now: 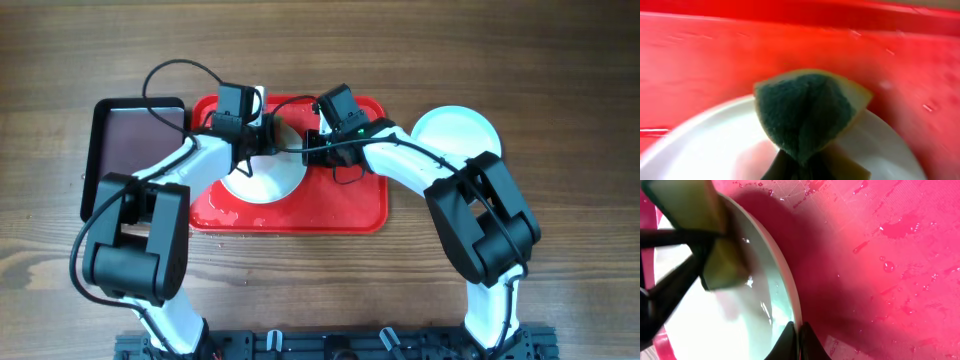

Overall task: Clean dirty plates on tray and stack at the side
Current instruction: 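Scrub the white plate with the sponge in the left gripper, then lift the white plate with the right gripper and tilt it up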

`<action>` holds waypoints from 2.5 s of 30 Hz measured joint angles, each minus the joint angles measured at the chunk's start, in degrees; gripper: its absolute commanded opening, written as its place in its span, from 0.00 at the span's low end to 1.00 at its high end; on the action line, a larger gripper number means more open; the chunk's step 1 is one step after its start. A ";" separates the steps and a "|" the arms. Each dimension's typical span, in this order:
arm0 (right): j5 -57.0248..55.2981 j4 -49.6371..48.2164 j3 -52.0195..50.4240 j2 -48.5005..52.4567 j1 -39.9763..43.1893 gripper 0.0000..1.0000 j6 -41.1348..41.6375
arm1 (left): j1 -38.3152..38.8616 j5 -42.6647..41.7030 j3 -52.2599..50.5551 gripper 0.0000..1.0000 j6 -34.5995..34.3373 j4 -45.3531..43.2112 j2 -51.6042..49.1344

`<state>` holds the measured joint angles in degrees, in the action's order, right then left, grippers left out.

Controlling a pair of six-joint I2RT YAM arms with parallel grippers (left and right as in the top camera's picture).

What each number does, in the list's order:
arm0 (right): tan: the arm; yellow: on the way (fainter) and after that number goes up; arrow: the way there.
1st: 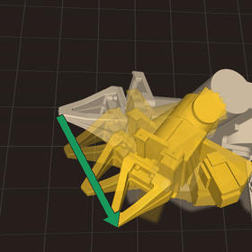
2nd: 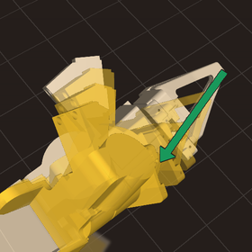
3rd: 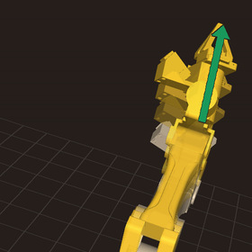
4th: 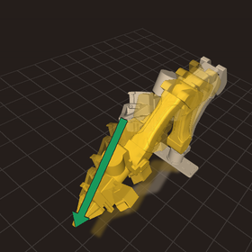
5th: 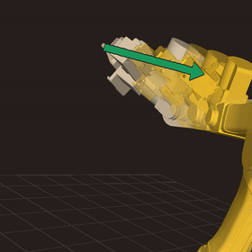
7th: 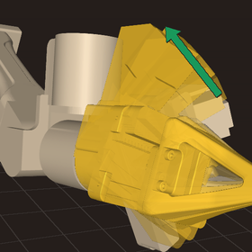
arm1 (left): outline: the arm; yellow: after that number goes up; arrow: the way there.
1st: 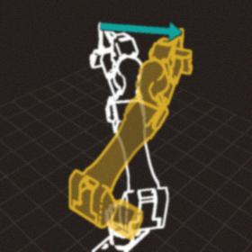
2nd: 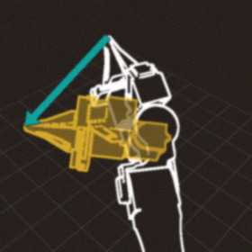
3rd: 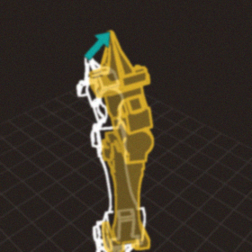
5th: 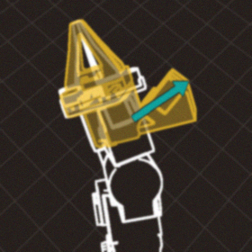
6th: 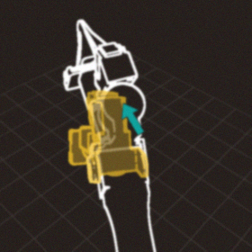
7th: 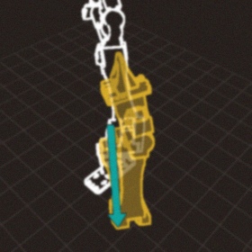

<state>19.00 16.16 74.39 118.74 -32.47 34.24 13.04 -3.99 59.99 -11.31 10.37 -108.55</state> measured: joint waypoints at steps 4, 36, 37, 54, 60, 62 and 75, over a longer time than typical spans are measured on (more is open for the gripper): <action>0.02 -0.17 0.00 0.00 0.00 0.04 0.00 | 0.15 8.31 1.11 0.04 -3.02 2.47 0.02; -3.39 0.63 0.02 0.33 -4.15 0.04 5.49 | -2.86 11.74 34.25 0.04 -10.54 47.30 -0.15; -3.65 0.98 0.02 0.42 -4.13 0.04 6.16 | -2.93 11.74 34.25 0.04 -10.54 47.28 -0.15; -15.13 15.89 -0.22 -10.10 -2.01 0.04 2.36 | -2.97 9.86 34.25 0.04 -10.91 47.15 -0.15; -31.23 21.94 -0.20 -19.23 -5.01 0.04 -2.10 | -2.97 6.14 34.25 0.04 -11.13 47.06 -0.15; -36.50 23.12 -0.22 -20.70 -6.64 0.04 -3.15 | -2.97 4.39 34.25 0.04 -11.13 47.06 -0.15; -70.82 27.21 -0.22 -21.35 -18.51 0.04 -7.23 | -2.97 -1.95 34.25 0.04 -11.37 47.12 -0.15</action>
<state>-51.81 43.38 74.17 97.38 -50.98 27.00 10.07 -5.93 94.24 -22.68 57.49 -108.71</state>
